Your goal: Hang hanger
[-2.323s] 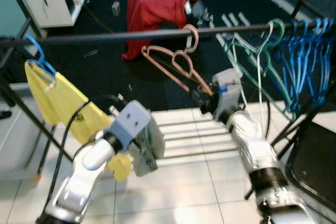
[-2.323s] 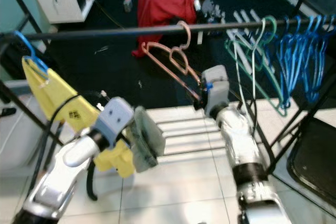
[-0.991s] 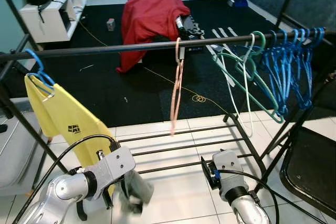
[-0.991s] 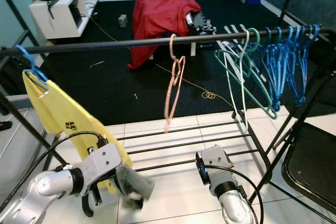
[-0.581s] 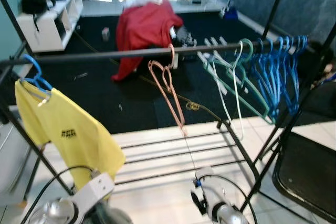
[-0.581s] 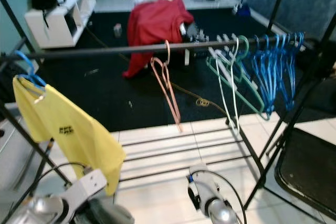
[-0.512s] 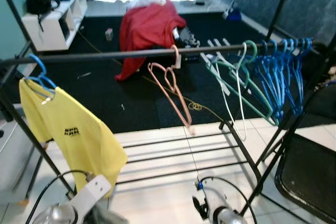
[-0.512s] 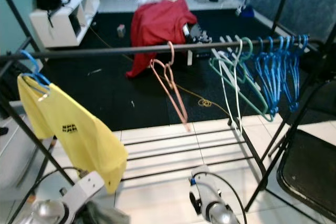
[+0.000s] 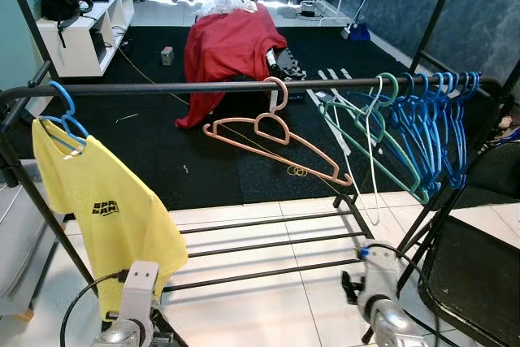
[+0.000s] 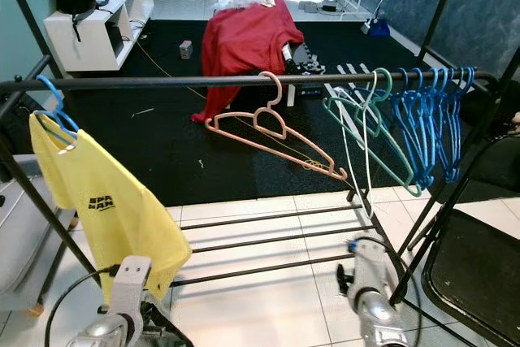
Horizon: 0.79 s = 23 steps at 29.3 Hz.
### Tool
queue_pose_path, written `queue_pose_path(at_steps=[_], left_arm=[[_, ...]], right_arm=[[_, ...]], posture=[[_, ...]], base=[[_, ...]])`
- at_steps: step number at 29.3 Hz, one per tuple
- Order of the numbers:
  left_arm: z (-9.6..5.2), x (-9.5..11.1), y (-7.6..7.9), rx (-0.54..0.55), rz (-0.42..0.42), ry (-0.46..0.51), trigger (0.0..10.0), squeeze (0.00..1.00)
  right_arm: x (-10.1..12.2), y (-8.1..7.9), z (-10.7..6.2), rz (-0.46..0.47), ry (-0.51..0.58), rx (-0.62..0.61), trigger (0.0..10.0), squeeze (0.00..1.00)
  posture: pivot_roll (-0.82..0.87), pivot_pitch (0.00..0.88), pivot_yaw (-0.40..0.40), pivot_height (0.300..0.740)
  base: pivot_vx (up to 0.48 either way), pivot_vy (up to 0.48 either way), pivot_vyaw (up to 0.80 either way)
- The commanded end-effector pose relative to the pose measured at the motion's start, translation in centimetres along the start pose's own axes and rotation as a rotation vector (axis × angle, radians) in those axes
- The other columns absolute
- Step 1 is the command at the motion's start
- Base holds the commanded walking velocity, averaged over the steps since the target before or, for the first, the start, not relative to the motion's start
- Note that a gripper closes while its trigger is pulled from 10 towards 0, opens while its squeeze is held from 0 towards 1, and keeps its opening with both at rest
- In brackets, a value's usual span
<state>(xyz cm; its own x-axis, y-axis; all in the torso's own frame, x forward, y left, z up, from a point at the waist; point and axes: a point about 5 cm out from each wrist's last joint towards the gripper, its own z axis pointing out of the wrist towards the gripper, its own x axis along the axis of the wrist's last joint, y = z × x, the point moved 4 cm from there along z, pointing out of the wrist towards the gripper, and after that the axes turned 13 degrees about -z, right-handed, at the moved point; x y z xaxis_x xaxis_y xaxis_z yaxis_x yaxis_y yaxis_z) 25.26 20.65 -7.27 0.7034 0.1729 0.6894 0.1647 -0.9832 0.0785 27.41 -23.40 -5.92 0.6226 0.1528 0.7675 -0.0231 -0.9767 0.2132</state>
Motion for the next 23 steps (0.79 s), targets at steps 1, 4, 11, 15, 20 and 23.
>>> queue_pose_path(at_steps=[1,4,11,15,20,23], left_arm=[[0.2,0.5,0.4,0.007,0.031,0.033,2.7,0.0],[0.4,1.3,-0.4,0.08,-0.015,0.084,10.0,0.0],[0.8,1.3,-0.4,0.084,0.004,0.055,10.0,0.0],[0.8,0.7,-0.7,0.098,0.054,0.051,10.0,0.0],[0.7,0.0,-1.3,0.132,0.129,0.039,10.0,0.0],[0.8,0.5,-1.1,0.145,0.103,0.066,10.0,0.0]], right_arm=[[-0.9,-0.6,-0.1,0.008,-0.031,0.012,10.0,0.0],[-1.0,-2.1,-0.1,0.054,-0.039,0.022,10.0,0.0],[0.5,-5.1,0.1,-0.018,-0.003,0.117,10.0,0.0],[0.0,-5.8,0.0,-0.044,-0.018,0.141,10.0,0.0],[-0.5,-5.8,-0.1,-0.011,-0.043,0.13,10.0,0.0],[-0.7,-6.0,-0.1,0.016,-0.063,0.166,10.0,0.0]], posture=[[-0.01,0.0,-0.051,0.74],[-0.02,0.0,-0.041,0.74],[0.01,0.002,-0.029,0.74],[0.03,0.001,-0.049,0.74],[0.01,0.0,-0.041,0.74],[0.0,0.0,-0.059,0.74]], base=[[0.0,0.0,0.0],[0.0,0.0,0.0],[0.0,0.0,0.11],[0.0,0.0,0.8],[0.0,0.0,0.8],[0.0,0.0,0.8]])
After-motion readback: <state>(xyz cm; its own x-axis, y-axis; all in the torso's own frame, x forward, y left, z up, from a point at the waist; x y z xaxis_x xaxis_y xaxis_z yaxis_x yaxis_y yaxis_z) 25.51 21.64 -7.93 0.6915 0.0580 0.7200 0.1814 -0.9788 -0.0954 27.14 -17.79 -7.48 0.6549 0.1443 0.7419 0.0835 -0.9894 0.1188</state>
